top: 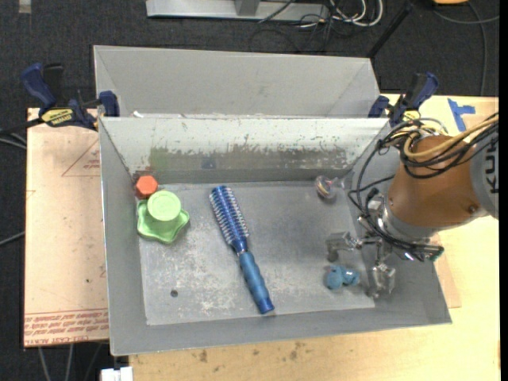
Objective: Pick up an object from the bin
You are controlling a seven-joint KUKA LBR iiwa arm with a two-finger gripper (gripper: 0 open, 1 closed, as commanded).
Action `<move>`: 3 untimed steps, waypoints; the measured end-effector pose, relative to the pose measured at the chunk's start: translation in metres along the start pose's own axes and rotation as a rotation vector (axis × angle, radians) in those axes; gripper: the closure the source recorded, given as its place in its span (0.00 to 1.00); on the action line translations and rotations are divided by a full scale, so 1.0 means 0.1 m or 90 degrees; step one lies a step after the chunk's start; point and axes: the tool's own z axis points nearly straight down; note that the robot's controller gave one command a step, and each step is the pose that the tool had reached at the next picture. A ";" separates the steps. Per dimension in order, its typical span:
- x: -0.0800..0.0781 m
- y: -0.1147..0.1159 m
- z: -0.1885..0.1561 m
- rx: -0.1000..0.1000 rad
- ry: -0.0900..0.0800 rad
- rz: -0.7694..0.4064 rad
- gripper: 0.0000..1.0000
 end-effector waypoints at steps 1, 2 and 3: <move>-0.07 0.29 0.03 -0.002 0.001 0.071 0.00; -0.07 0.28 0.03 -0.001 0.000 0.072 1.00; 0.06 -0.13 -1.07 0.006 -0.003 0.048 1.00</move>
Offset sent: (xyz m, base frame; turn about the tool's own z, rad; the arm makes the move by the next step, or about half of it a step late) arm -0.0142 0.0243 -0.0025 0.1142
